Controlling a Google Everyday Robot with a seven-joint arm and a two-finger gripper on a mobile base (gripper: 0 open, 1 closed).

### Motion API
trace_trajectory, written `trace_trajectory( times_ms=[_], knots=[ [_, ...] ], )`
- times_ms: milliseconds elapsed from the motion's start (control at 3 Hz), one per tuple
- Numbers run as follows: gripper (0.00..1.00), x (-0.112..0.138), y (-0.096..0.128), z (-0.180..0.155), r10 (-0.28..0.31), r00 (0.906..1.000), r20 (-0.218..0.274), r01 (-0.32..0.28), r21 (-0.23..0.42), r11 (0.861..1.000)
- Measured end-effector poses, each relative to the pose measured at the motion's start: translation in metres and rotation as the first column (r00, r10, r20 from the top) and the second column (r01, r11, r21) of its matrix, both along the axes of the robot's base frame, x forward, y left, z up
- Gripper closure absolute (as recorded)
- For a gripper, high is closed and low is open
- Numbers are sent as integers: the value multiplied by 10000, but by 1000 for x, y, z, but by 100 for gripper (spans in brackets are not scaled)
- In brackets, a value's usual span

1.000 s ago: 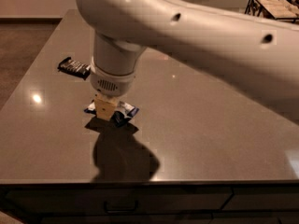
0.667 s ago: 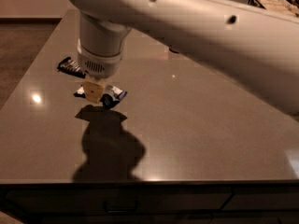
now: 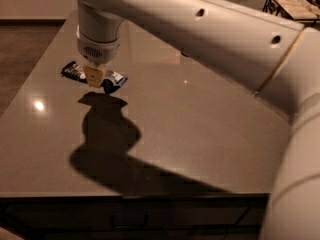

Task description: Move rxbar blueberry near rxbar chocolate

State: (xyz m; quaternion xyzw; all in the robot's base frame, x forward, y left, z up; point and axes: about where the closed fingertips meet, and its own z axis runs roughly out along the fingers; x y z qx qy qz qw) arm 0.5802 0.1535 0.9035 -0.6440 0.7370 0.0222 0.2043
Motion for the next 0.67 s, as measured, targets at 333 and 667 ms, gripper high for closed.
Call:
trace_trajectory(
  times_ms=[333, 667],
  knots=[
    [83, 29, -2, -5, -606, 9979, 235, 607, -34, 9981],
    [61, 47, -2, -12, -873, 9962, 77, 872, 110, 9961]
  ],
)
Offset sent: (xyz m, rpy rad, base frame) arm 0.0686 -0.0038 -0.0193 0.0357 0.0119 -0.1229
